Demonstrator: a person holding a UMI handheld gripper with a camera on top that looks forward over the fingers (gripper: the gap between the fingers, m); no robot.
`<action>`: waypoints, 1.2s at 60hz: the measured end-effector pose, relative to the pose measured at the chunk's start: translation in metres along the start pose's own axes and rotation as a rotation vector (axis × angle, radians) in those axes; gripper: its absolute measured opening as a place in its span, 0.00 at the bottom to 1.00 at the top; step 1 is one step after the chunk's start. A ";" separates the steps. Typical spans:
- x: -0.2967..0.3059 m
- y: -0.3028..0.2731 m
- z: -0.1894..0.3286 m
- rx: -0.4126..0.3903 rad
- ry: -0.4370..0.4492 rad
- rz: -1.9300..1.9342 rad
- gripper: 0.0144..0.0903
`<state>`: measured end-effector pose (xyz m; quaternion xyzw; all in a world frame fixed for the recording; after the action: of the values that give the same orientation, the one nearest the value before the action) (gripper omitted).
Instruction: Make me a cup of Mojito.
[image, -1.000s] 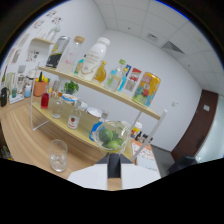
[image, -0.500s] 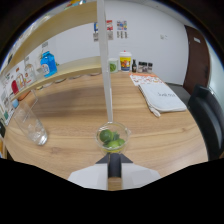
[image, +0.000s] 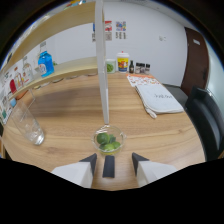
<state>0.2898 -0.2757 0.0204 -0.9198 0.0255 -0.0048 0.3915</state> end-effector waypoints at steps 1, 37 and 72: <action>0.000 -0.002 -0.003 0.007 0.002 0.001 0.75; -0.183 -0.059 -0.141 0.251 -0.108 0.033 0.93; -0.260 -0.213 -0.112 0.427 -0.127 -0.030 0.93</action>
<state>0.0361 -0.1954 0.2542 -0.8147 -0.0145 0.0421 0.5781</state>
